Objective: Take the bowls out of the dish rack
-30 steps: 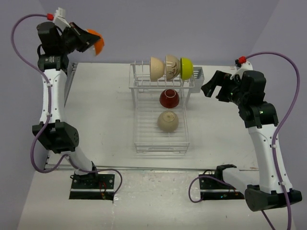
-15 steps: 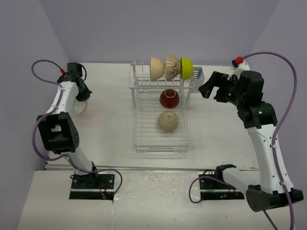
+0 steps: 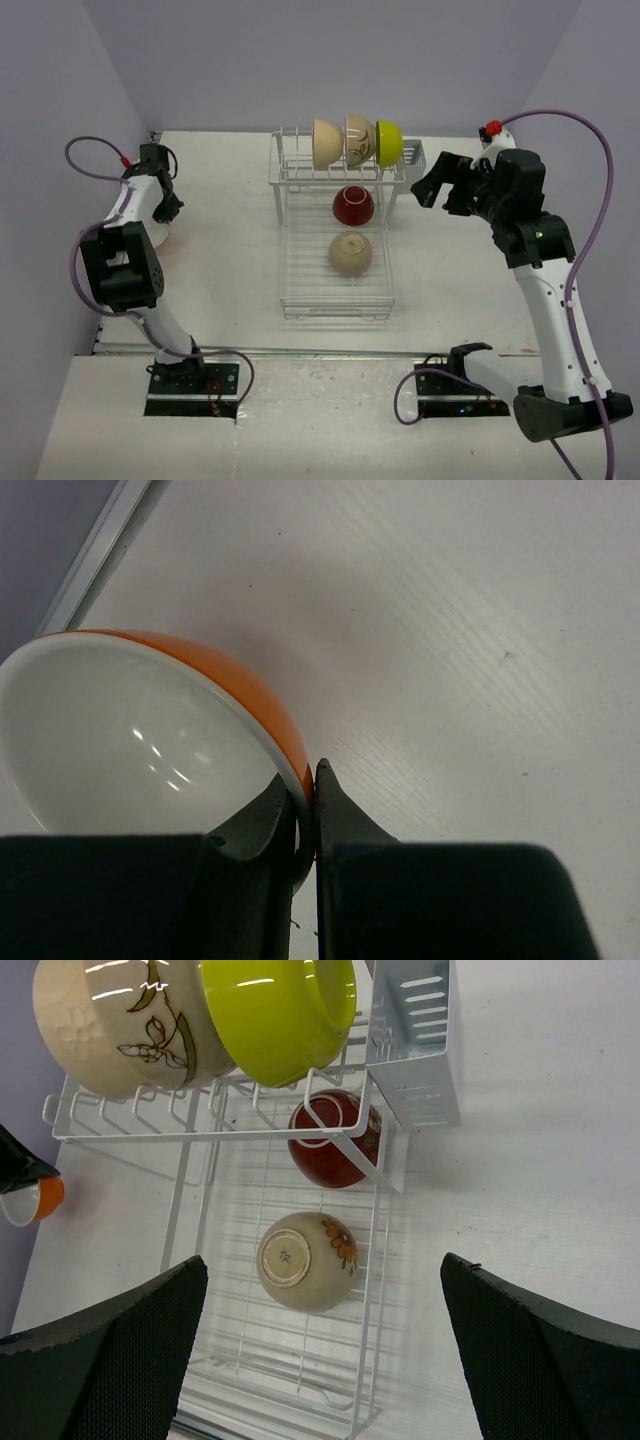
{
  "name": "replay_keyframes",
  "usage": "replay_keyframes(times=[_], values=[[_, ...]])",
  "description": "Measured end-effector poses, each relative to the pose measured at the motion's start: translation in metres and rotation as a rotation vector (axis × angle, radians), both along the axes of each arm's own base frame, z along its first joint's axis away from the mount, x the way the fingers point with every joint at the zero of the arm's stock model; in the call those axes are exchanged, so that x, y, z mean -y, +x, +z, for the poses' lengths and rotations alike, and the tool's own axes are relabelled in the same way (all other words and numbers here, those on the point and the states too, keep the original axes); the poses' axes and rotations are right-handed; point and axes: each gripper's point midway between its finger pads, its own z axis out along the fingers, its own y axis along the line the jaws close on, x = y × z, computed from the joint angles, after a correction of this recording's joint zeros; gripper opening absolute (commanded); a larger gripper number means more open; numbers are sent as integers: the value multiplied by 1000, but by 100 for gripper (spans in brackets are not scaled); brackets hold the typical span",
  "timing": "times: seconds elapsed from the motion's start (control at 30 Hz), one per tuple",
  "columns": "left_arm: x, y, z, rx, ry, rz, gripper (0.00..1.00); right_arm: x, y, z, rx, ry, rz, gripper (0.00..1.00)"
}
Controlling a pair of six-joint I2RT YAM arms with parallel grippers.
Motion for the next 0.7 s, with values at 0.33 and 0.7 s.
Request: replay_keyframes(times=[0.33,0.7], values=[[-14,-15,-47,-120,-17,23,0,0,0,-1,-1,-3,1,99],[-25,-14,-57,-148,-15,28,22,1,0,-1,2,-13,0,99]])
